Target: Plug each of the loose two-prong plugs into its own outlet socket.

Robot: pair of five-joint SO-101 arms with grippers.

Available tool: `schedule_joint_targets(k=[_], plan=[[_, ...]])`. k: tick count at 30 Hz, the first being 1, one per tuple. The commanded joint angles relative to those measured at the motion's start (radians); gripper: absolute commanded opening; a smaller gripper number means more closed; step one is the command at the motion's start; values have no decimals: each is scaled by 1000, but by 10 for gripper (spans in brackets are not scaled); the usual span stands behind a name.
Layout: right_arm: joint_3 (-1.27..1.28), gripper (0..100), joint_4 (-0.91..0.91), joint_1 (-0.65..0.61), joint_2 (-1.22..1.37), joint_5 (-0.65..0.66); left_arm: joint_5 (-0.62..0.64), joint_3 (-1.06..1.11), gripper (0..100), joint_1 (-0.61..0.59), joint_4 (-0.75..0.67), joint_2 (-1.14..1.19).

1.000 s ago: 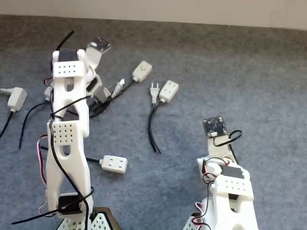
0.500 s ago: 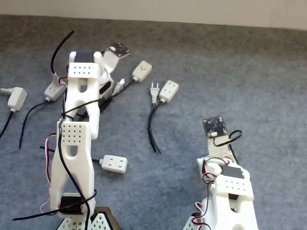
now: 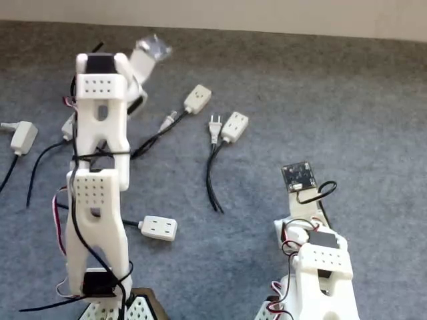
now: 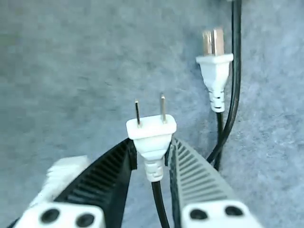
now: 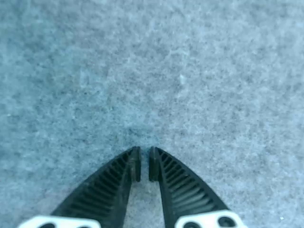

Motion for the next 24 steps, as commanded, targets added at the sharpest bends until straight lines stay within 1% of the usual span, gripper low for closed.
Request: schedule_joint_targets(k=[1, 4, 7, 10, 13, 15, 16, 17, 20, 24], plan=[[-2, 50, -7, -10, 25, 11, 12, 1, 4, 2, 15, -202], [-2, 50, -7, -10, 25, 11, 12, 134, 4, 45, 15, -334], [-2, 50, -7, -10, 25, 11, 8, 338, 4, 119, 15, -476], [-2, 50, -7, -10, 25, 11, 2, 601, 4, 252, 15, -621], [-2, 50, -7, -4, 24, 6, 2, 848, 4, 418, 5, -763], [-7, 50, -7, 19, 24, 5, 5, 993, 4, 518, -49, -851], [-8, 50, -5, 56, 24, 5, 6, 1059, 4, 559, -83, -888], [-12, 50, -5, 119, 24, 3, 8, 1122, 4, 596, -115, -920], [-71, 49, -4, 346, 22, 3, 17, 1288, 4, 691, -204, -981], [-116, 48, -7, 636, 21, 11, 49, 1417, 4, 791, -305, -987]])
